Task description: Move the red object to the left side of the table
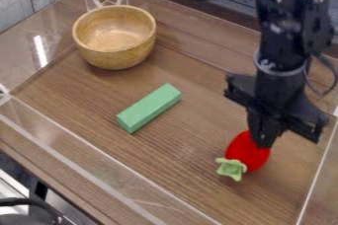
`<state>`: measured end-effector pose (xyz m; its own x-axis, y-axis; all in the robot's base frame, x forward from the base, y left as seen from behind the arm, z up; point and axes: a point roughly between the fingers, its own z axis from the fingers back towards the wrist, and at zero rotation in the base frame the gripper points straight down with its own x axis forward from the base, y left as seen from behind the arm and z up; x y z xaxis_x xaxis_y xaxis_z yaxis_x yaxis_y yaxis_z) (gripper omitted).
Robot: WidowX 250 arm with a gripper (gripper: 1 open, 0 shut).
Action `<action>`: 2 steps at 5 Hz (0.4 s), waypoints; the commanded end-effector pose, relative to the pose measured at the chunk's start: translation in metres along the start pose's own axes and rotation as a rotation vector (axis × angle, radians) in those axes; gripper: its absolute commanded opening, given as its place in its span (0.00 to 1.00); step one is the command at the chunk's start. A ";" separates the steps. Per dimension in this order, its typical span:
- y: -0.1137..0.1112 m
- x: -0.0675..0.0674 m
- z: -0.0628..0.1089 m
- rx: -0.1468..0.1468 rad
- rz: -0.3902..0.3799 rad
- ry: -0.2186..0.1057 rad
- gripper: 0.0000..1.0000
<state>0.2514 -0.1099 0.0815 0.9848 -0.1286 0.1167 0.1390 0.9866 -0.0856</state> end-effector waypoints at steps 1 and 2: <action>0.011 0.023 0.044 -0.019 0.046 -0.114 0.00; 0.031 0.044 0.061 -0.016 0.105 -0.152 0.00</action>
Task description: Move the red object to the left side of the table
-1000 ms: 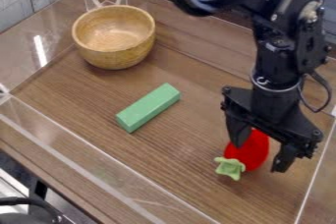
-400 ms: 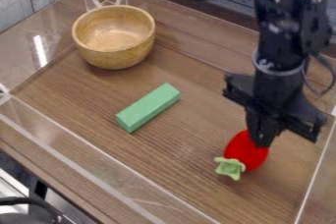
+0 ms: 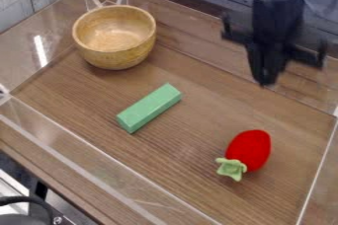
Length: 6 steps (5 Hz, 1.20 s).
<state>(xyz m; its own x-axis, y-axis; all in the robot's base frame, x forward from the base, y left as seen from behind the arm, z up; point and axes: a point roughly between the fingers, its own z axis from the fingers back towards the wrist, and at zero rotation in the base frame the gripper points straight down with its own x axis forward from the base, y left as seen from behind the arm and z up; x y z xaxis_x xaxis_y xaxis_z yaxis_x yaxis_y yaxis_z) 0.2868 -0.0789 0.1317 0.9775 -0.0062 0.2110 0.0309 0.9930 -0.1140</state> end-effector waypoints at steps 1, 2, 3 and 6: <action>-0.012 -0.006 -0.004 -0.010 -0.047 -0.019 0.00; -0.020 -0.022 -0.019 -0.011 -0.090 0.017 0.00; -0.022 -0.027 -0.036 -0.008 -0.107 0.030 1.00; -0.013 -0.013 -0.011 -0.015 -0.097 -0.017 1.00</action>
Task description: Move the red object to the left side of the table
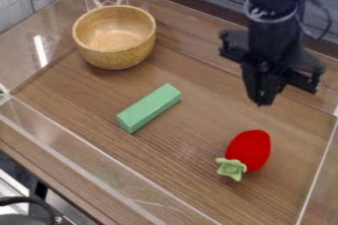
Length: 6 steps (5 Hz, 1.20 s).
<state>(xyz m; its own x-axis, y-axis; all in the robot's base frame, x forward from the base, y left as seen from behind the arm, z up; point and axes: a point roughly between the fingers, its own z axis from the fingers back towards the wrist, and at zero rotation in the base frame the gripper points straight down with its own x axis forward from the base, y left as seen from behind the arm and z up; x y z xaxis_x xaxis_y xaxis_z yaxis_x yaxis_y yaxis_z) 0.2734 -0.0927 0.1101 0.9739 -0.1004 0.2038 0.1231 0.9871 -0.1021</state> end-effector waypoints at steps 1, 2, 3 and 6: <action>-0.001 -0.006 -0.009 0.002 -0.024 0.004 1.00; -0.001 -0.011 -0.025 0.004 -0.043 0.017 1.00; -0.002 -0.015 -0.041 0.015 -0.054 0.030 1.00; 0.000 -0.014 -0.055 0.026 -0.050 0.041 0.00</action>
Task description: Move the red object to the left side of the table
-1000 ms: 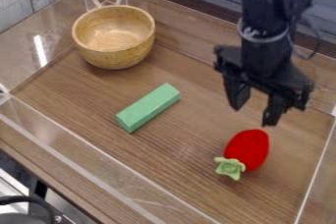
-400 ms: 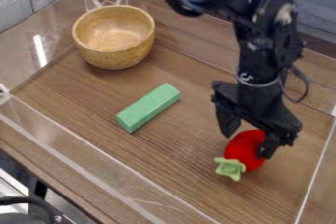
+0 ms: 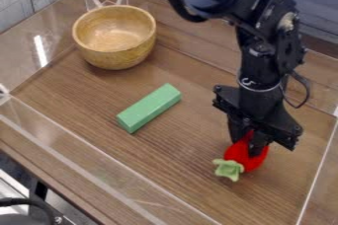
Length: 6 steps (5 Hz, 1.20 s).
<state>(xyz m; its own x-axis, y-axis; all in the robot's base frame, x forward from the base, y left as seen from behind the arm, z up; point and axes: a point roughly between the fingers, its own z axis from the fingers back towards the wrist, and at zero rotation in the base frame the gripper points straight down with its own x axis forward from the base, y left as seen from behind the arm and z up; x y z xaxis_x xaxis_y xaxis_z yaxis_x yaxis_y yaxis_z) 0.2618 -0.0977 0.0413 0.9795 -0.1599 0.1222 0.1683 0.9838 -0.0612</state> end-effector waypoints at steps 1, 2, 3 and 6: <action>0.002 0.013 0.016 -0.007 0.013 -0.050 0.00; 0.004 0.018 0.021 -0.011 0.026 -0.056 0.00; 0.005 0.020 0.016 -0.010 0.032 -0.051 0.00; 0.059 0.008 0.054 0.011 0.117 -0.082 0.00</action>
<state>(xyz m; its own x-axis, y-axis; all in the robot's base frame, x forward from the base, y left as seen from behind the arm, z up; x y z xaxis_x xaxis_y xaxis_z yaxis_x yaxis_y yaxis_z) 0.2713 -0.0365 0.0807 0.9872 -0.0266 0.1572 0.0380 0.9968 -0.0697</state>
